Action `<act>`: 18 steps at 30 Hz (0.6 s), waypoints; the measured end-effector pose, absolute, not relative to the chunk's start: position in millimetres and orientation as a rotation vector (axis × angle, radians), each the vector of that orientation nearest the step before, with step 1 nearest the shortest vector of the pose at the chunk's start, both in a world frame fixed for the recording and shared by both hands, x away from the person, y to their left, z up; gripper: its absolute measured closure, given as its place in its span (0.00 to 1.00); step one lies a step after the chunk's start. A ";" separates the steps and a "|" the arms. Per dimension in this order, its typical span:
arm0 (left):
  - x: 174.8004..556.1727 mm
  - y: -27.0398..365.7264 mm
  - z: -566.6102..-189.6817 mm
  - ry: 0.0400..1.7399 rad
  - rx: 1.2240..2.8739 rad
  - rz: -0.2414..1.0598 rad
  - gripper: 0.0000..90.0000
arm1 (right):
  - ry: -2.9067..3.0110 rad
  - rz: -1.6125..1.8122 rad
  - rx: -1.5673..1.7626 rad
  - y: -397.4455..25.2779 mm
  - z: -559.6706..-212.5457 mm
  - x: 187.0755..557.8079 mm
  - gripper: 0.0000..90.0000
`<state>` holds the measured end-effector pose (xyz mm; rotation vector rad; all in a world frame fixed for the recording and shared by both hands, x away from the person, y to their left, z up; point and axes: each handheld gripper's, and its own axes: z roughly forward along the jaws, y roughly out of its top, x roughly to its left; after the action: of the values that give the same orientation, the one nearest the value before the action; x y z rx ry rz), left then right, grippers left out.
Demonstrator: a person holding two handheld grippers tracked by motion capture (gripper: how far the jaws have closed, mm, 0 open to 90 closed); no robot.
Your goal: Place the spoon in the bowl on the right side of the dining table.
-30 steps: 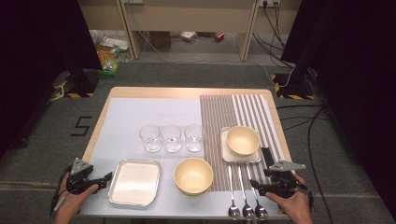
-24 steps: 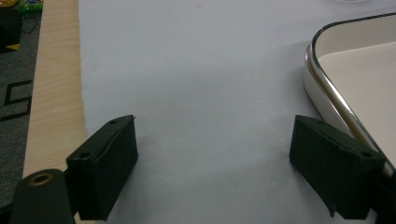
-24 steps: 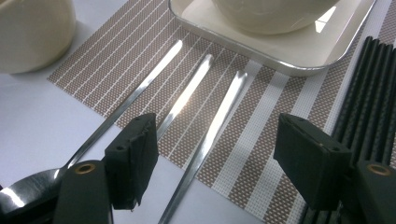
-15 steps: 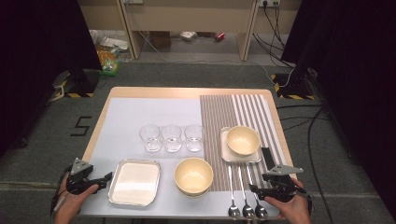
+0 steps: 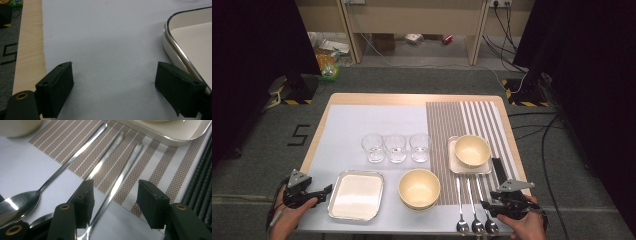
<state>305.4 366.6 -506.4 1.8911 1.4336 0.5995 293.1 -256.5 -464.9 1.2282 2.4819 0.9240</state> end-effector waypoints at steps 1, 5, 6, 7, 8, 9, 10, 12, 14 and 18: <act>305.4 366.5 -506.5 1.433 1.890 0.602 0.16 | 2.487 0.920 1.227 -256.4 -465.5 292.5 0.56; 305.4 366.6 -506.5 1.434 1.890 0.601 0.16 | 2.497 0.907 1.238 -256.6 -468.2 290.9 0.60; 305.5 366.4 -506.8 1.433 1.886 0.605 0.16 | 2.500 0.899 1.236 -255.8 -468.4 289.8 0.63; 305.4 366.6 -506.4 1.434 1.891 0.600 0.16 | 2.513 0.894 1.231 -255.2 -468.4 289.0 0.63; 305.5 366.4 -506.7 1.434 1.887 0.605 0.16 | 2.512 0.895 1.233 -254.3 -468.7 288.4 0.64; 305.5 366.5 -506.7 1.433 1.887 0.603 0.16 | 2.515 0.886 1.233 -253.5 -468.7 287.8 0.65; 305.4 366.6 -506.4 1.434 1.890 0.600 0.16 | 2.519 0.888 1.227 -253.1 -469.0 287.8 0.66; 305.3 366.7 -506.4 1.433 1.891 0.600 0.16 | 2.526 0.881 1.230 -250.4 -469.6 287.1 0.69; 305.3 366.6 -506.4 1.433 1.891 0.602 0.16 | 2.540 0.851 1.222 -248.2 -470.8 286.8 0.69; 305.3 366.3 -506.4 1.433 1.892 0.602 0.16 | 2.540 0.808 1.206 -245.0 -470.8 284.6 0.73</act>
<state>305.3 366.3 -506.4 1.8919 1.4331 0.6022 284.6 -245.0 -470.8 1.2056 2.5402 0.8084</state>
